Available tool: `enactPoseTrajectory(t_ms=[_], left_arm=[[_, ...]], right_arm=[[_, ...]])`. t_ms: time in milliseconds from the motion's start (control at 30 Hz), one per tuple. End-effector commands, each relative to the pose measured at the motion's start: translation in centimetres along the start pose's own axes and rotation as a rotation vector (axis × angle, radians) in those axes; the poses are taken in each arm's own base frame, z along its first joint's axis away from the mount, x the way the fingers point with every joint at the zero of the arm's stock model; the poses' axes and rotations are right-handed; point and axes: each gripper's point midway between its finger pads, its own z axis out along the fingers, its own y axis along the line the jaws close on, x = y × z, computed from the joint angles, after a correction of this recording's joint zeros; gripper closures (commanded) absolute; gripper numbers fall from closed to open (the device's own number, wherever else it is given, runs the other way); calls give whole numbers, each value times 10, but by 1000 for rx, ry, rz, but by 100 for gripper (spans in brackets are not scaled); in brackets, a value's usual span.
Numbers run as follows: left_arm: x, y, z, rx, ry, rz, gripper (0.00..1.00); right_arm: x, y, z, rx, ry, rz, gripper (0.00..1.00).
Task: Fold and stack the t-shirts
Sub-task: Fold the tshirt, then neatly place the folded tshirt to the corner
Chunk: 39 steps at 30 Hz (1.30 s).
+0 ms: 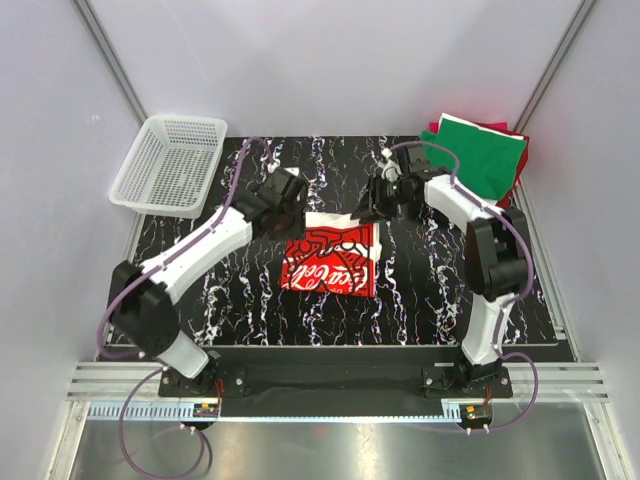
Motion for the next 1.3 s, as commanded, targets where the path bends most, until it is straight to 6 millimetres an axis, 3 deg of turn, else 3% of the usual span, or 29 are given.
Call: enactPoseTrajectory(t_ms=[0, 67, 100, 167, 200, 233, 367, 467, 600, 733, 833, 867, 900, 1000, 1100, 1133, 1167, 1200, 1233, 1267], left_arm=[[-46, -19, 21, 139, -37, -22, 58], [-65, -20, 33, 194, -32, -70, 60], [-64, -18, 53, 186, 5, -82, 61], [-75, -23, 67, 214, 11, -97, 62], [-70, -18, 89, 197, 52, -106, 62], [-71, -19, 98, 200, 61, -107, 63], [-71, -10, 140, 168, 118, -132, 66], [-60, 10, 173, 108, 166, -147, 66], [-65, 42, 189, 0, 172, -153, 68], [-81, 56, 172, -49, 135, -170, 68], [-111, 42, 132, -4, 45, -162, 57], [-123, 36, 113, 16, 9, -157, 52], [-130, 32, 101, 29, -7, -153, 49], [-148, 19, 54, 64, -49, -133, 43], [-148, 15, 8, 73, -84, -106, 42], [-136, 19, 4, 58, -66, -97, 40], [-132, 16, -19, 78, -99, -84, 40], [-126, 15, -26, 86, -107, -81, 40], [-104, 27, -18, 39, -72, -82, 39], [-97, 25, -35, 60, -102, -77, 39]], right_arm=[[2, -38, 15, -6, 48, 56, 58], [11, -65, 24, -3, 69, 104, 59], [10, -72, 28, -8, 64, 102, 60], [24, -96, 40, 16, 104, 149, 61], [25, -104, 43, 23, 109, 167, 61], [33, -114, 51, 31, 135, 192, 62], [50, -125, 63, -11, 168, 226, 62], [61, -135, 65, 7, 190, 228, 63], [75, -143, 58, 67, 218, 241, 60], [74, -125, 46, 27, 204, 231, 54], [61, -94, 31, -12, 176, 153, 45], [62, -82, 27, -20, 190, 123, 37], [48, -61, 17, -40, 156, 70, 32], [34, -26, -9, -66, 96, 10, 20], [33, -15, -30, -35, 38, -20, 9], [34, -20, -33, 0, 22, -25, 7], [37, -23, -35, 19, 12, -25, 5], [47, -30, -36, 43, 14, -16, 3], [51, -39, -35, 76, 10, -10, 3], [54, -45, -34, 91, 6, -7, 2]])
